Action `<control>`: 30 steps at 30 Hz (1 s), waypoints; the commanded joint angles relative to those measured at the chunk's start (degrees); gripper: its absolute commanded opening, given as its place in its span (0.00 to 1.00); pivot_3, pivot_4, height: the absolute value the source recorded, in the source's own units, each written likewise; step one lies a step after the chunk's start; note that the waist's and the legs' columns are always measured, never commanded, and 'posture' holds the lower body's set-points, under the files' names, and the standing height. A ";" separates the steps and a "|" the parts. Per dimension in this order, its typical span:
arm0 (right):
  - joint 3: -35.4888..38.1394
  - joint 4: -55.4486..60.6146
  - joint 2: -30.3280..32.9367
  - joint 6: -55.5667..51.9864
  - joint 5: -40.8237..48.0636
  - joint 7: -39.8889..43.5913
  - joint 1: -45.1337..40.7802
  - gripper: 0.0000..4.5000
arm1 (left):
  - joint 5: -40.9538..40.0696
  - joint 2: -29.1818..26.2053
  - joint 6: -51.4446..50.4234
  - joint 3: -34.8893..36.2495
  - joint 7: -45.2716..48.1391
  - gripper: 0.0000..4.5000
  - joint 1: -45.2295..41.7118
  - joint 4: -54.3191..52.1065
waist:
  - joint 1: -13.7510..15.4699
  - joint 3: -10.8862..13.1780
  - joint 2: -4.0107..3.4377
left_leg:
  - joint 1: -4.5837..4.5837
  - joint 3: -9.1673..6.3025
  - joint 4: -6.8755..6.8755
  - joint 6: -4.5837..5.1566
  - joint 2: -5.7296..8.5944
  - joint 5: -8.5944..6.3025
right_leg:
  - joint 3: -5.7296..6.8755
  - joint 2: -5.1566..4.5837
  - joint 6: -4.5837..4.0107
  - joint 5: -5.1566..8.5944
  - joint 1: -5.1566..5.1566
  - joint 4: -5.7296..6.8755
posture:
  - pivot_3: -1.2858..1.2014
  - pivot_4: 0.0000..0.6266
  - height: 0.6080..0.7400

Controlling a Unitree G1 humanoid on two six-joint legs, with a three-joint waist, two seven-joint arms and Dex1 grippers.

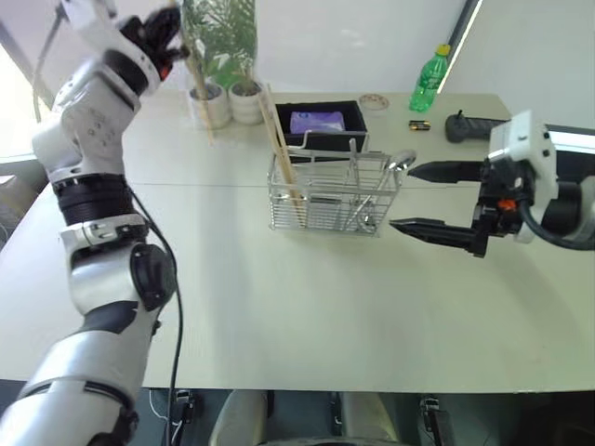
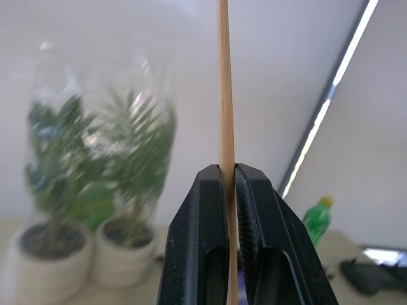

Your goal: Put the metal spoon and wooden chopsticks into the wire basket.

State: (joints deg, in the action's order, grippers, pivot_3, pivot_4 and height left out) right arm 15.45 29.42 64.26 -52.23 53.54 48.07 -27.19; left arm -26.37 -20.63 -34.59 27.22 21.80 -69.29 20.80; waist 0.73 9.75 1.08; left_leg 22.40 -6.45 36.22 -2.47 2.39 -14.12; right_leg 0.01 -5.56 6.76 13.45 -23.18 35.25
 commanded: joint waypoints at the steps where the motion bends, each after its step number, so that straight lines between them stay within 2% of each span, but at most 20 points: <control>1: 0.66 0.41 0.38 -0.45 0.55 -0.10 -1.26 1.00 | -5.05 3.07 -0.91 -1.25 -0.95 0.00 0.00 -7.92 | -0.01 0.00 0.00 | -0.01 0.00 0.01 0.00 -0.01 0.00 | 0.00 0.02 0.00 0.00 0.01 0.01 | 0.52 0.24 0.80; 5: 1.21 0.44 0.25 -1.35 1.12 -0.65 -1.38 1.00 | -4.44 6.56 -0.46 -8.66 1.39 0.00 3.26 -13.37 | -0.04 -0.02 -0.03 | -0.07 0.04 0.03 0.00 0.01 0.01 | -0.01 0.03 0.00 0.00 0.09 0.01 | 0.52 0.24 0.80; 10: 2.53 1.27 -0.32 -2.24 2.23 -2.20 -0.72 1.00 | -1.03 7.74 2.22 -16.98 4.50 0.00 7.62 -13.94 | -0.32 -0.03 -0.04 | -0.07 0.05 0.02 0.01 0.00 0.01 | -0.01 0.08 -0.02 0.00 0.07 0.01 | 0.52 0.24 0.80; 15: 3.93 2.28 -0.91 -2.65 3.21 -4.00 0.54 1.00 | 0.58 9.28 5.36 -20.06 5.52 0.00 9.82 -11.85 | -0.21 -0.03 -0.04 | -0.06 0.04 0.02 0.02 -0.01 0.01 | -0.02 0.09 -0.03 0.00 0.07 0.00 | 0.52 0.24 0.80; 18: 4.88 2.87 -1.06 -2.70 3.75 -4.93 1.45 1.00 | 1.09 10.16 6.87 -20.22 5.28 0.24 10.37 -10.36 | -0.05 -0.03 -0.04 | -0.06 0.05 0.03 0.02 -0.01 0.01 | -0.02 0.09 -0.03 0.00 0.09 -0.01 | 0.52 0.24 0.80; 22: 5.79 3.31 -0.83 -2.57 4.30 -5.44 2.49 1.00 | 0.31 10.85 7.24 -19.80 5.26 0.68 11.12 -11.95 | -0.04 -0.03 -0.04 | -0.06 0.04 0.03 0.02 -0.01 0.00 | -0.01 0.09 -0.03 0.00 0.08 -0.01 | 0.52 0.24 0.80; 24: 5.91 3.34 -0.85 -2.40 4.29 -5.60 2.83 1.00 | -0.98 11.04 6.03 -18.91 4.84 0.93 11.31 -12.69 | -0.05 -0.03 -0.04 | -0.05 0.04 0.03 0.02 -0.01 0.00 | -0.02 0.09 -0.03 0.00 0.08 -0.02 | 0.52 0.24 0.80; 25: 5.86 3.31 -0.87 -2.26 4.20 -5.64 2.94 1.00 | -1.61 11.10 5.48 -18.48 4.73 1.00 11.32 -12.90 | -0.05 -0.03 -0.04 | -0.05 0.04 0.03 0.02 -0.01 0.00 | -0.01 0.09 -0.03 0.00 0.08 -0.02 | 0.52 0.24 0.80; 30: 5.46 2.79 -0.89 -1.23 3.33 -5.12 3.69 1.00 | -4.16 9.37 1.27 -17.26 3.74 1.00 11.78 -16.05 | -0.12 -0.03 -0.04 | -0.05 0.03 0.03 0.02 -0.02 0.00 | -0.02 0.09 -0.03 0.00 0.08 -0.02 | 0.52 0.24 0.80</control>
State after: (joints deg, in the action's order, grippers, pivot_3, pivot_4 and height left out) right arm 19.02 31.68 63.35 -54.55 57.05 42.68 -23.27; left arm -29.03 -10.13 -31.91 8.52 25.85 -56.92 7.62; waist 0.60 9.72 1.04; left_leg 22.34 -6.42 36.25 -2.44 2.37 -14.11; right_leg 0.00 -5.46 6.73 13.45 -23.10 35.23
